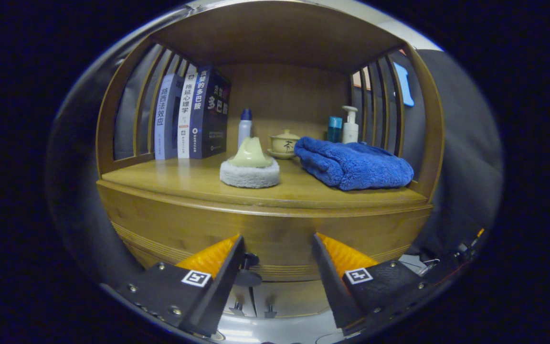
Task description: Pull open the drawer, take out the items inside it, and place them on the countertop above the cabinet.
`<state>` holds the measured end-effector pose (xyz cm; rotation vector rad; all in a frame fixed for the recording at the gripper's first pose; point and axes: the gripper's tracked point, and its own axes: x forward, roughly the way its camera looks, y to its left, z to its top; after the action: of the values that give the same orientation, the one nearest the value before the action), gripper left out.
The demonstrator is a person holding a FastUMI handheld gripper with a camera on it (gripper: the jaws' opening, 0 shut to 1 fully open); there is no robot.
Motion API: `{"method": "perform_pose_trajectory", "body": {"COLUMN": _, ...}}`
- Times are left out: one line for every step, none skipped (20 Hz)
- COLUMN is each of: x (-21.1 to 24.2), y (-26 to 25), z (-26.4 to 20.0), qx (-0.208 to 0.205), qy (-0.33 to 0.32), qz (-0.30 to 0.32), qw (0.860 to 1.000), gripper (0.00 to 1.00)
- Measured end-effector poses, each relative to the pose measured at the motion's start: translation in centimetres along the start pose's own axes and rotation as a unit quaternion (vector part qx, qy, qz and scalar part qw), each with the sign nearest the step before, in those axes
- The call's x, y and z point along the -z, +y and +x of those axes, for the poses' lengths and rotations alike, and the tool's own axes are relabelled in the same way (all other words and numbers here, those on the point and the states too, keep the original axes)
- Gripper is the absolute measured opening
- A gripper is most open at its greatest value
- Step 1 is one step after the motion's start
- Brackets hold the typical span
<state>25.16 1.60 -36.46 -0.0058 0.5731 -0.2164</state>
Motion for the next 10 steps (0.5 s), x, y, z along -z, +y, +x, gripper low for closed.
{"method": "perform_pose_trajectory", "body": {"x": 0.1, "y": -0.1, "z": 0.0, "qx": 0.001, "qy": 0.001, "qz": 0.003, "qw": 1.0, "gripper": 0.87}}
{"method": "perform_pose_trajectory", "body": {"x": 0.2, "y": -0.5, "z": -0.1, "qx": 0.011, "qy": -0.001, "qz": 0.01, "qw": 1.0, "gripper": 0.87}}
{"method": "perform_pose_trajectory", "body": {"x": 0.1, "y": -1.1, "z": -0.3, "qx": 0.022, "qy": -0.007, "qz": 0.014, "qw": 1.0, "gripper": 0.89}}
{"method": "perform_pose_trajectory", "body": {"x": -0.1, "y": -1.4, "z": -0.7, "qx": 0.034, "qy": -0.017, "qz": 0.016, "qw": 0.999, "gripper": 0.91}}
{"method": "perform_pose_trajectory", "body": {"x": -0.5, "y": -1.8, "z": -1.3, "qx": 0.042, "qy": -0.031, "qz": 0.016, "qw": 0.999, "gripper": 0.93}}
{"method": "perform_pose_trajectory", "body": {"x": -0.9, "y": -1.8, "z": -1.9, "qx": 0.044, "qy": -0.046, "qz": 0.014, "qw": 0.998, "gripper": 0.93}}
{"method": "perform_pose_trajectory", "body": {"x": -1.3, "y": -2.0, "z": -2.6, "qx": 0.045, "qy": -0.058, "qz": 0.008, "qw": 0.997, "gripper": 0.93}}
{"method": "perform_pose_trajectory", "body": {"x": -1.4, "y": -1.5, "z": -3.2, "qx": 0.04, "qy": -0.068, "qz": 0.001, "qw": 0.997, "gripper": 0.92}}
{"method": "perform_pose_trajectory", "body": {"x": -1.4, "y": -1.2, "z": -3.7, "qx": 0.03, "qy": -0.071, "qz": -0.006, "qw": 0.997, "gripper": 0.92}}
{"method": "perform_pose_trajectory", "body": {"x": -1.3, "y": -1.0, "z": -4.3, "qx": 0.02, "qy": -0.071, "qz": -0.012, "qw": 0.997, "gripper": 0.92}}
